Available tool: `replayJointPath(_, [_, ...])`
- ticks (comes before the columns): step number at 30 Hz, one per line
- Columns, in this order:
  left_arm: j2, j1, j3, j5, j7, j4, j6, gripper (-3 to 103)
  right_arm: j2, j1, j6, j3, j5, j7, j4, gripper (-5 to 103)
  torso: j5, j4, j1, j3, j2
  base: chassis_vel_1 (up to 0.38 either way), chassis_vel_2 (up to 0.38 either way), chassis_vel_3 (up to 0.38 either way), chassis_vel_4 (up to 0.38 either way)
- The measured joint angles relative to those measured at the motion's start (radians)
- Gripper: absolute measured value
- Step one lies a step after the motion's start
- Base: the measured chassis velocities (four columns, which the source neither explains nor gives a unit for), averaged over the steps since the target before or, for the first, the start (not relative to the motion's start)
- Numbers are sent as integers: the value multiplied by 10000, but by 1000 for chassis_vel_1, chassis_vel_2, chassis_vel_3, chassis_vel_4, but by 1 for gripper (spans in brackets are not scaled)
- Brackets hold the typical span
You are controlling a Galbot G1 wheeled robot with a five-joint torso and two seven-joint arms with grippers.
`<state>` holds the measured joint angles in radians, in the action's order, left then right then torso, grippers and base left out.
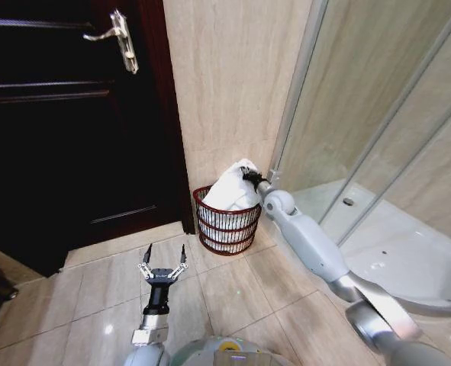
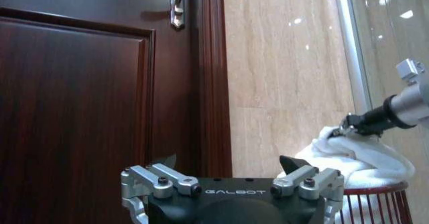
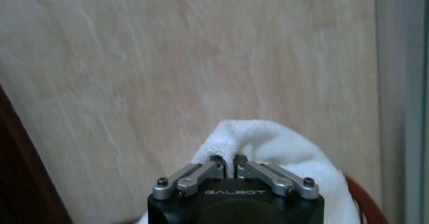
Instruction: Discard the used towel into the hamper.
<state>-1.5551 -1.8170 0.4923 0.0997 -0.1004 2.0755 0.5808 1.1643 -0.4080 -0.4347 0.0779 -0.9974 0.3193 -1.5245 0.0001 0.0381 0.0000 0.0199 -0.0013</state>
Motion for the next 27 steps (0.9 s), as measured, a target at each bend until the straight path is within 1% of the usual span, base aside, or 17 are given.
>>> replayJointPath(1, [0, 0, 0, 0, 0, 0, 0, 100, 0, 0, 0, 0, 0, 0, 0, 5, 0, 0, 0, 0, 0, 0, 0, 0, 0])
replayJointPath(2, [0, -2, 0, -5, 0, 2, 1, 100, -22, 105, -565, -90, -628, 379, -81, 5, -1, -1, 0, 0, 0, 0, 0, 0, 0])
replayJointPath(3, [2, 0, 0, -7, 0, 3, 1, 100, -15, 185, -952, -162, -1073, 649, -95, 5, -2, 0, 0, 0, 1, 0, 0, 0, 0])
replayJointPath(6, [3, 14, -4, -14, 0, 3, 1, 100, 81, 380, -1694, -296, -2062, 1042, 83, 5, -2, 0, 0, 3, 2, 0, 0, 0, 0])
replayJointPath(7, [3, 14, -4, -14, 0, 3, 1, 100, 81, 380, -1694, -296, -2062, 1042, 83, 5, -2, 0, 0, 3, 2, 0, 0, 0, 0])
replayJointPath(11, [0, 34, -5, -57, 1, 4, 4, 100, 302, 484, -2180, -310, -2984, 1064, 506, 5, -2, 0, 0, 5, 5, 0, 0, 0, 0])
replayJointPath(15, [3, 84, -3, -125, 2, -12, 10, 100, 403, 487, -2433, -255, -3222, 1060, 726, 5, -1, 0, 0, 6, 5, 0, 0, 0, 0])
replayJointPath(19, [5, 146, 13, -206, 16, -33, 13, 100, 559, 555, -2962, -169, -3869, 1066, 1147, 5, -3, -1, 0, 6, 7, 0, 0, 0, 0])
replayJointPath(24, [28, 197, 107, -271, 42, -45, 13, 100, 826, 560, -2998, 83, -3941, 1072, 1500, 5, -2, -1, 0, 7, 9, 0, 0, 0, 0])
replayJointPath(27, [33, 236, 156, -337, 52, -71, 13, 100, 1013, 561, -2999, 187, -3795, 1049, 1743, 5, -3, 0, -1, 7, 9, 0, 0, 0, 0])
